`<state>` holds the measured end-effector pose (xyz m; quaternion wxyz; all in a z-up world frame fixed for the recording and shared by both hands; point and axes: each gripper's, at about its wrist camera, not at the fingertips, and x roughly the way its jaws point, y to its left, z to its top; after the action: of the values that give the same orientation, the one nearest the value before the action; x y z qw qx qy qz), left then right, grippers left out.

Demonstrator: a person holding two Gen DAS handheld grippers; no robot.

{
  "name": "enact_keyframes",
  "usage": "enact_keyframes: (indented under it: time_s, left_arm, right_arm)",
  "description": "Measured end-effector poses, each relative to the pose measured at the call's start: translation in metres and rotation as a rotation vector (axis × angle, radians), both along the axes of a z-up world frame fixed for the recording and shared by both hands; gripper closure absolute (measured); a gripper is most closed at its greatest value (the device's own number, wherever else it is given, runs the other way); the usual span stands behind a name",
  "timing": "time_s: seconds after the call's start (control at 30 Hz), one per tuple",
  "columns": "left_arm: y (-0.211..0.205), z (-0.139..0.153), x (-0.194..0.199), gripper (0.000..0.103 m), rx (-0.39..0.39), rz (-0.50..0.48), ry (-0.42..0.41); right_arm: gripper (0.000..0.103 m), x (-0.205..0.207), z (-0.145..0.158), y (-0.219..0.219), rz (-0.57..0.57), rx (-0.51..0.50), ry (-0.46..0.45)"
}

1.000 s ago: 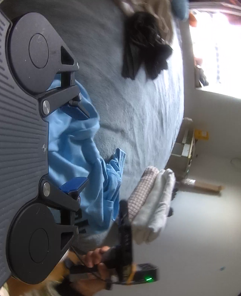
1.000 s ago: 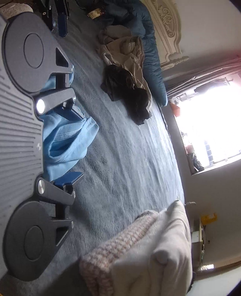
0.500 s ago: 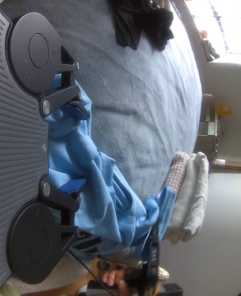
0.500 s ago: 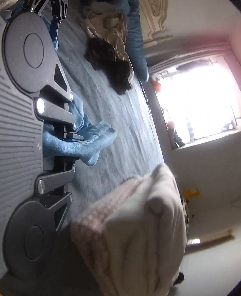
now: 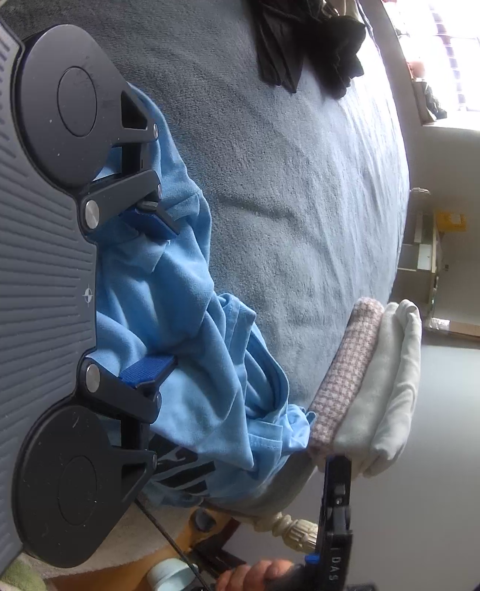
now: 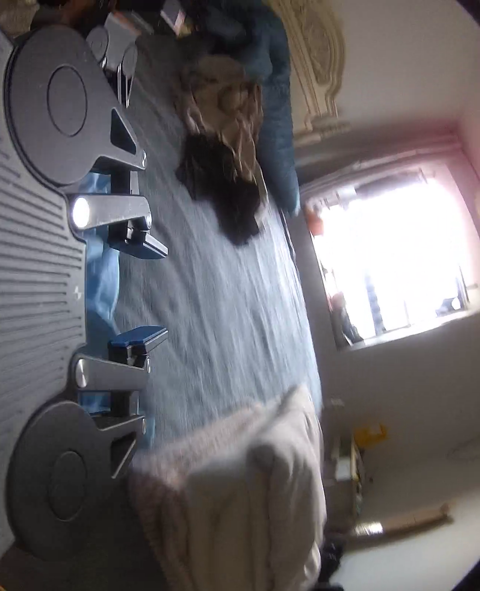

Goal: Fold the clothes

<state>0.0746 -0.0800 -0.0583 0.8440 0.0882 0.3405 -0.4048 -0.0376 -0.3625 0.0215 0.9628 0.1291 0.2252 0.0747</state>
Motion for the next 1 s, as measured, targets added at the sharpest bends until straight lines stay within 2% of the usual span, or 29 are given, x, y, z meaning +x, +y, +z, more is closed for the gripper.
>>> enact_keyframes:
  time_s: [0.1, 0.13, 0.27, 0.33, 0.37, 0.4, 0.47, 0.53, 0.63, 0.77, 0.9, 1.0]
  left_arm:
    - [0.007, -0.005, 0.000, 0.035, -0.035, 0.014, 0.015]
    - [0.009, -0.007, -0.001, 0.035, -0.043, 0.016, 0.017]
    - [0.015, -0.012, -0.005, 0.035, -0.066, 0.012, 0.002]
    - [0.017, -0.014, -0.007, 0.035, -0.076, 0.008, -0.004]
    - [0.018, -0.016, -0.007, 0.035, -0.083, 0.008, -0.005]
    - [0.020, -0.017, -0.007, 0.035, -0.091, 0.008, -0.006]
    - [0.022, -0.019, -0.008, 0.035, -0.110, 0.009, -0.010]
    - [0.025, -0.018, -0.007, 0.035, -0.134, 0.015, -0.003]
    - [0.031, -0.012, -0.001, 0.035, -0.173, 0.045, 0.012]
    - [0.047, 0.005, 0.008, 0.035, -0.242, 0.131, -0.017]
    - [0.084, 0.018, 0.011, 0.034, -0.333, 0.234, -0.007]
    - [0.119, 0.019, 0.006, 0.034, -0.343, 0.317, 0.002]
  right_arm:
    - [0.060, 0.040, -0.004, 0.028, 0.170, 0.089, 0.105]
    - [0.060, 0.051, -0.008, 0.037, 0.193, 0.106, 0.140]
    - [0.060, 0.094, -0.028, 0.069, 0.280, 0.086, 0.311]
    - [0.065, 0.108, -0.040, 0.077, 0.304, 0.089, 0.389]
    - [0.071, 0.113, -0.045, 0.080, 0.310, 0.093, 0.421]
    - [0.087, 0.117, -0.050, 0.083, 0.316, 0.098, 0.451]
    - [0.096, 0.119, -0.047, 0.078, 0.295, 0.133, 0.431]
    - [0.097, 0.120, -0.040, 0.070, 0.277, 0.185, 0.382]
    - [0.097, 0.129, -0.012, 0.063, 0.261, 0.261, 0.268]
    - [0.097, 0.142, 0.041, 0.072, 0.312, 0.329, 0.101]
    - [0.097, 0.120, 0.083, 0.095, 0.417, 0.280, -0.124]
    - [0.097, 0.092, 0.072, 0.120, 0.463, 0.141, -0.163]
